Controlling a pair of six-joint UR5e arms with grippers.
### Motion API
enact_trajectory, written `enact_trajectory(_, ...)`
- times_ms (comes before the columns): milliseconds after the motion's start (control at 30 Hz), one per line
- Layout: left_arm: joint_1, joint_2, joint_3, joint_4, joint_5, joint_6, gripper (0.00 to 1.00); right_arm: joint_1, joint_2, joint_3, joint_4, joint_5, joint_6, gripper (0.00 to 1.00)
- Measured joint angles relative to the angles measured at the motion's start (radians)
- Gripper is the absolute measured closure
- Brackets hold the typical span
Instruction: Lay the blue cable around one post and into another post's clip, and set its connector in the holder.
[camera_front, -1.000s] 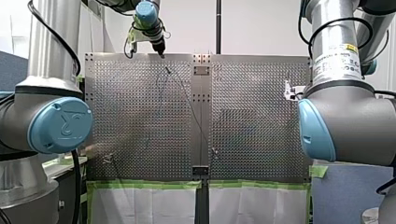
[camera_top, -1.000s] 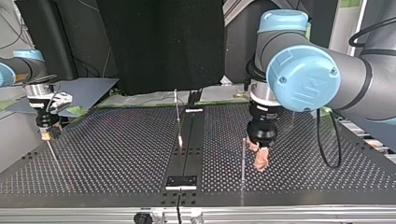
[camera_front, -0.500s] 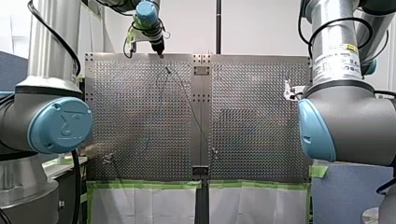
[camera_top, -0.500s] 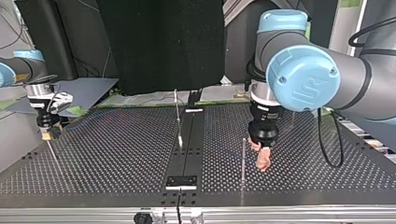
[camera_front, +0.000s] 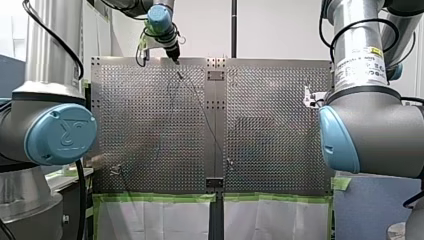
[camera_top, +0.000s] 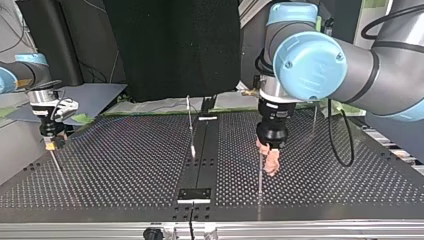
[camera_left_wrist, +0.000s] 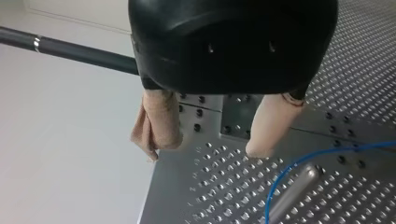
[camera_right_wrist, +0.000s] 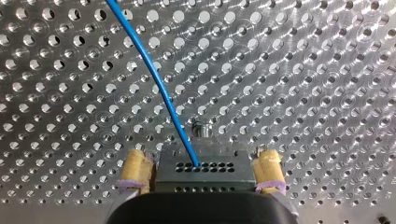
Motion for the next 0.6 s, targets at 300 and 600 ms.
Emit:
enact_trajectory(300, -0.007, 0.068, -0.071, 0.071, -0.02, -0.045, 0.0, 0.001, 0.0, 0.0, -0.002, 0.0, 0.002, 0.01)
enact_trajectory(600, -0.01, 0.091, -0.144, 0.144, 0.004, -0.051, 0.0, 0.002, 0.0, 0.0, -0.002, 0.0, 0.003, 0.01)
